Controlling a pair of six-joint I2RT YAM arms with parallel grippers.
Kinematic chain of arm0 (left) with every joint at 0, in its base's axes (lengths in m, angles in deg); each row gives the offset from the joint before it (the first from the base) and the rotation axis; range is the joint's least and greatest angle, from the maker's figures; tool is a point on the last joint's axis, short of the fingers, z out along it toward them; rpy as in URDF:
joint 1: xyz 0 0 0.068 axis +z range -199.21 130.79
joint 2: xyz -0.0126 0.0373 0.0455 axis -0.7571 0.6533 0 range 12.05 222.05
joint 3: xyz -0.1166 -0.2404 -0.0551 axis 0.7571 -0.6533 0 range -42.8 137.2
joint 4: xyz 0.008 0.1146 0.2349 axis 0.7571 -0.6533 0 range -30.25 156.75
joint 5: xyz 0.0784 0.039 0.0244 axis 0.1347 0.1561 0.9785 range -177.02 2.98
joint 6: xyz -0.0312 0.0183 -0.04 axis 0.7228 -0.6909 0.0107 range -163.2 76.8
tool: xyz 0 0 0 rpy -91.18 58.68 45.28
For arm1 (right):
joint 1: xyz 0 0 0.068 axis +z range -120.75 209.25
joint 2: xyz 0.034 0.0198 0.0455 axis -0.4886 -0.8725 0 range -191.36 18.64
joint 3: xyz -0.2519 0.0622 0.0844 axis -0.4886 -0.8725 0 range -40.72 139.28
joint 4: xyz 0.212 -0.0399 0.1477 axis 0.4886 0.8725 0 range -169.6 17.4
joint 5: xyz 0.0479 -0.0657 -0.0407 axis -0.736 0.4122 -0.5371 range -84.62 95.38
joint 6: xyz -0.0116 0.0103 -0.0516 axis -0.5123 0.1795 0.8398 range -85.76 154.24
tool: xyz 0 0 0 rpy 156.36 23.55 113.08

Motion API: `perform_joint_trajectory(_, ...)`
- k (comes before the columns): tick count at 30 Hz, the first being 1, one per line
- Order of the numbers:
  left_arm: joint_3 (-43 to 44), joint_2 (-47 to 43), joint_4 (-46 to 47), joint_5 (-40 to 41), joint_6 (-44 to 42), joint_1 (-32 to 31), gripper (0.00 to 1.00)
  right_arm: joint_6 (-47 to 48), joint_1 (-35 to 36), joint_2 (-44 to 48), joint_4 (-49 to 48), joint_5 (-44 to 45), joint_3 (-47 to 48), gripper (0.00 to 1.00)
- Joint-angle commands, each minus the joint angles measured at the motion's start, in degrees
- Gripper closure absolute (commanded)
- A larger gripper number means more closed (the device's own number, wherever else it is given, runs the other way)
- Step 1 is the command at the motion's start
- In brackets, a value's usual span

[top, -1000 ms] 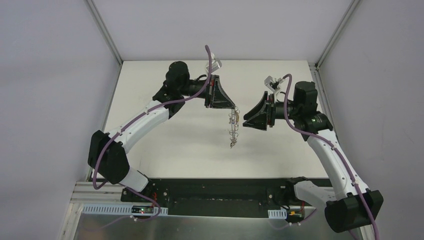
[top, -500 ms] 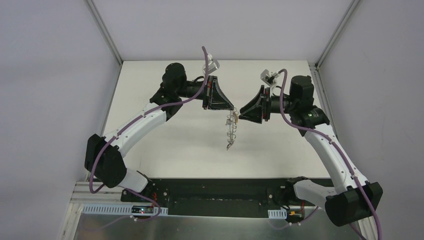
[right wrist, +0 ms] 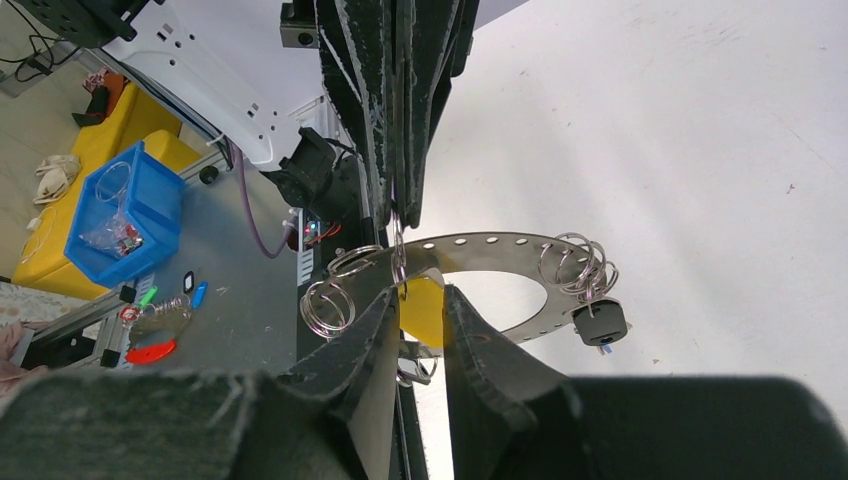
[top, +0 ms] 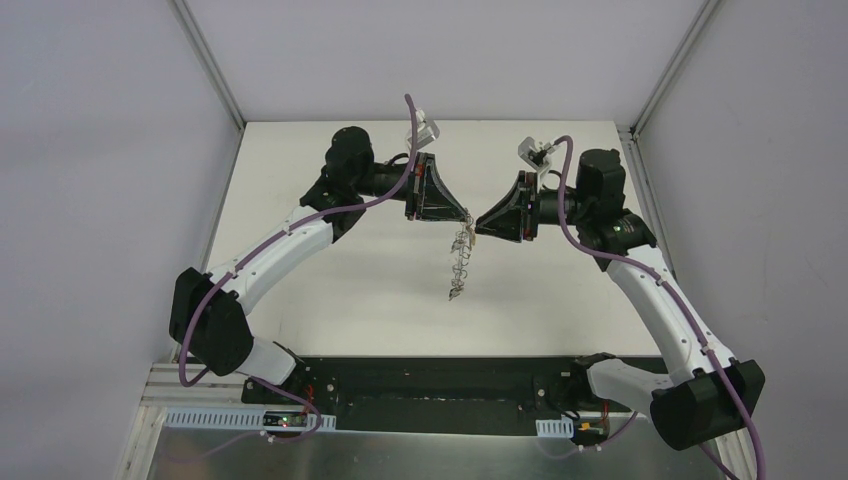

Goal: Put the keys on the keyring

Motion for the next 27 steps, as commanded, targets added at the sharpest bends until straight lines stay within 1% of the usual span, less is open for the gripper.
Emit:
perform_joint_trajectory(1, 0.4, -2.4, 2.2, -1.5, -0.8, -0.4, 1.0, -1.5, 0.5, 0.0, -3.4, -2.0, 2.2, 0.76)
perform_joint_trajectory(6, 0.4, -2.3, 1.3, -1.4, -1.6, -0.4, 1.0, -2.6, 0.7, -0.6, -4.6, -2.5, 2.5, 0.82)
perform_joint_trajectory(12, 0.5, -2.6, 1.1, -1.4, -1.8, -0.4, 1.0, -3.3, 0.9, -1.3, -4.7, -3.0, 2.2, 0.96)
perform_joint_trajectory(15, 0.8, -2.6, 1.5, -1.6, -1.5, -0.4, 1.0, -4.0, 1.0, -1.2, -5.5, -3.0, 1.4, 1.0)
perform_joint_trajectory(27, -0.4, -2.4, 8.2, -1.7, 3.1, -0.6, 1.0, -6.1, 1.5, -0.8, -8.1, -3.1, -0.8, 1.0)
